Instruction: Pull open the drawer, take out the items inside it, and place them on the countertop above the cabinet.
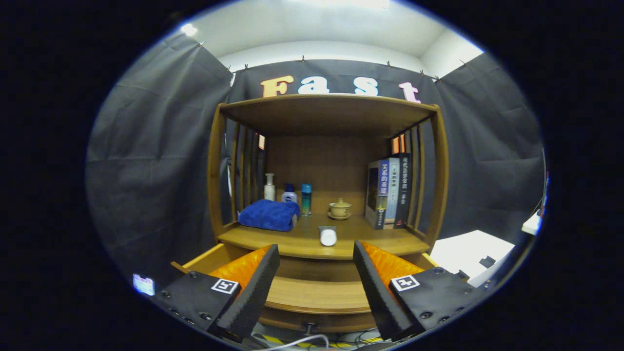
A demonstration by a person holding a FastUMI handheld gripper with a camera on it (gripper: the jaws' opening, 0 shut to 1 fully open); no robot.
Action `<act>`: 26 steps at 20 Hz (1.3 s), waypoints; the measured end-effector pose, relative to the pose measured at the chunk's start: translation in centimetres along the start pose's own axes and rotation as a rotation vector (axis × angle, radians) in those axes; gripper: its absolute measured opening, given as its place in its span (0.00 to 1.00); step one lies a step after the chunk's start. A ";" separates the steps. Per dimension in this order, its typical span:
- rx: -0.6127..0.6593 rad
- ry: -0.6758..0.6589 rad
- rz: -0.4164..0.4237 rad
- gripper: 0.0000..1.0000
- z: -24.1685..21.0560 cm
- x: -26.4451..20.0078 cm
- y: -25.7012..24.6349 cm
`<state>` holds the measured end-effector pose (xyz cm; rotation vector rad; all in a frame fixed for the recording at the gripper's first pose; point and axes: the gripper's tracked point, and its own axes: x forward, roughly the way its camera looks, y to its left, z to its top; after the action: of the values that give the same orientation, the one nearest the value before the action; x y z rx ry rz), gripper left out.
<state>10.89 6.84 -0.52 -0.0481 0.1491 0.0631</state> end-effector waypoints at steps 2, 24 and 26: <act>0.015 0.009 -0.011 0.98 -0.8 -0.3 -0.5; 0.067 0.079 -0.037 0.98 -11.0 -4.5 2.3; 0.043 0.062 -0.052 0.98 -11.6 -3.8 1.8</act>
<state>5.36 7.83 -11.50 -0.0105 0.2115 0.0069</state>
